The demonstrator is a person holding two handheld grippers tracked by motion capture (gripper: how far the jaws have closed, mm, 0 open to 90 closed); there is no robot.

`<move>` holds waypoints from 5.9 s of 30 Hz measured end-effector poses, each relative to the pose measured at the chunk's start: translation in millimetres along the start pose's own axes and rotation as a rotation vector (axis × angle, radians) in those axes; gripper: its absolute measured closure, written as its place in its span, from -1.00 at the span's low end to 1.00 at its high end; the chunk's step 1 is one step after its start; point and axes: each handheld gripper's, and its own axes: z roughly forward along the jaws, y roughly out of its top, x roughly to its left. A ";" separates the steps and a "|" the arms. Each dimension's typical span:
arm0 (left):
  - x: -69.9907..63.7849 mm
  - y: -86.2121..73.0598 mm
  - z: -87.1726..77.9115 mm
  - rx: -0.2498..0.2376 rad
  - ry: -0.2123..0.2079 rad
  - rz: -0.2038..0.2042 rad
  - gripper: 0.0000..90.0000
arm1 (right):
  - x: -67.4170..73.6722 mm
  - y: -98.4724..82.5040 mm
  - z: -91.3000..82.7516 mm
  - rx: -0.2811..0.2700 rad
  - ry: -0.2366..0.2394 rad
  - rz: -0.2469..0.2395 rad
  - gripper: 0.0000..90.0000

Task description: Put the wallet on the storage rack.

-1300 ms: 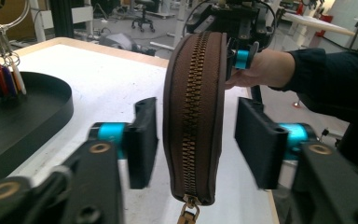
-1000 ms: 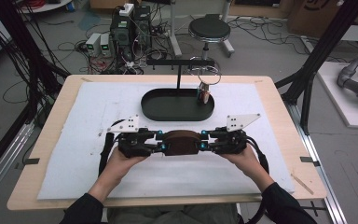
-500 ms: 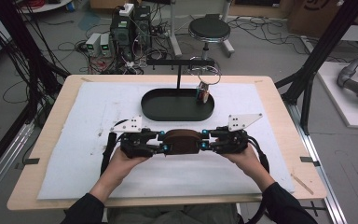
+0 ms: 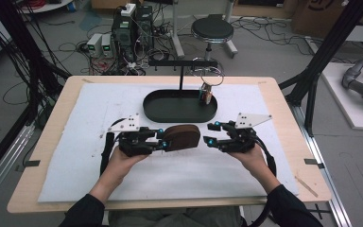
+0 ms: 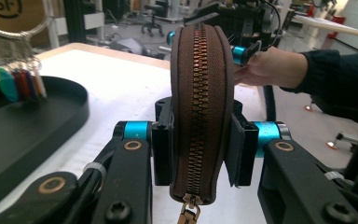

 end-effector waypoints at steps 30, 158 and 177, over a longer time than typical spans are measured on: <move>36.9 21.3 10.7 -0.030 0.313 -0.027 0.50 | -25.3 -16.1 -28.2 0.034 -0.437 0.111 -0.03; 33.7 -14.0 -28.3 0.069 0.464 -0.033 -0.43 | -30.2 -40.2 -52.5 0.048 -0.441 0.112 -0.19; 28.8 -37.9 -74.6 0.033 0.510 0.000 -0.45 | -34.4 -37.8 -54.1 0.034 -0.463 0.114 -0.19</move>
